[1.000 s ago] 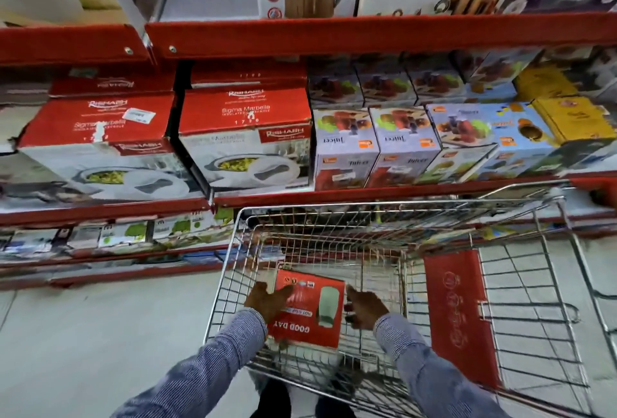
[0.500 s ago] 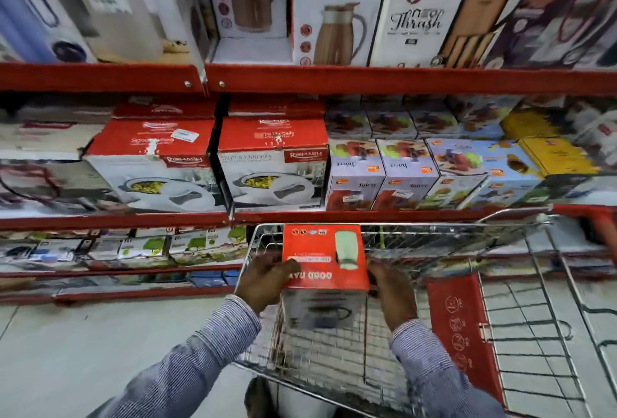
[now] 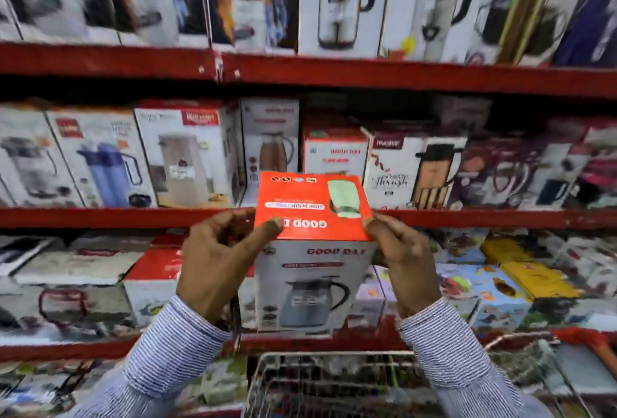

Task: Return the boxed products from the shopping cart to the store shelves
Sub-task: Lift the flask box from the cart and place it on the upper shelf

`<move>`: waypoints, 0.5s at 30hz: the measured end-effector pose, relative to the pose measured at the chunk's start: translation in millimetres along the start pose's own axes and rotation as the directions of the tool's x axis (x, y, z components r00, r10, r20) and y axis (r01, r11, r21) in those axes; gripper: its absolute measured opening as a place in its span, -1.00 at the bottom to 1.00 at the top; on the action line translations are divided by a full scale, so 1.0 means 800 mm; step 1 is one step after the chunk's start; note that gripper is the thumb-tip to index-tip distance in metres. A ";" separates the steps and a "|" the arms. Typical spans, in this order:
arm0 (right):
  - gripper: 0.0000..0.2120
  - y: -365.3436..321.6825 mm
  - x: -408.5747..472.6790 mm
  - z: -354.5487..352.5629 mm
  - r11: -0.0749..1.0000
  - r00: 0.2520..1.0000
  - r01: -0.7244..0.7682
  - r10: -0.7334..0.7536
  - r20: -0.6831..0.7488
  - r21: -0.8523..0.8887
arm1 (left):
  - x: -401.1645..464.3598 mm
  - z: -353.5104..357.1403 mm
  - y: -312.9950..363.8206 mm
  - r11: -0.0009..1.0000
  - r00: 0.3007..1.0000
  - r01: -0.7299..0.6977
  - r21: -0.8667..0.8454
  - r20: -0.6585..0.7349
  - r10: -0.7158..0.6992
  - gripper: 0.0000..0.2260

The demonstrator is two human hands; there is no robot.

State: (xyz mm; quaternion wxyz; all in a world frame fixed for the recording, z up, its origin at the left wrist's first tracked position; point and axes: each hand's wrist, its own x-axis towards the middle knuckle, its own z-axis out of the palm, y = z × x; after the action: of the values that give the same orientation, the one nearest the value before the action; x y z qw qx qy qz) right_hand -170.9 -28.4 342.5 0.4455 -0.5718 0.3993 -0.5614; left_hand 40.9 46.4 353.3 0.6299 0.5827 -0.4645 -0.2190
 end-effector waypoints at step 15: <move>-0.66 -0.098 0.091 0.108 0.978 0.980 0.197 -0.199 0.022 0.072 | 0.130 -0.074 0.048 0.950 0.950 -0.310 -0.023 -0.056 0.309 -0.56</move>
State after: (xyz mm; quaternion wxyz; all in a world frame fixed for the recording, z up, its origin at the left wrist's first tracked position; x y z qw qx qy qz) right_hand -84.4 -70.4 440.7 0.4128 -0.6008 0.3139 -0.6083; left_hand 129.7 1.9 429.9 0.6772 0.4983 -0.5302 -0.1096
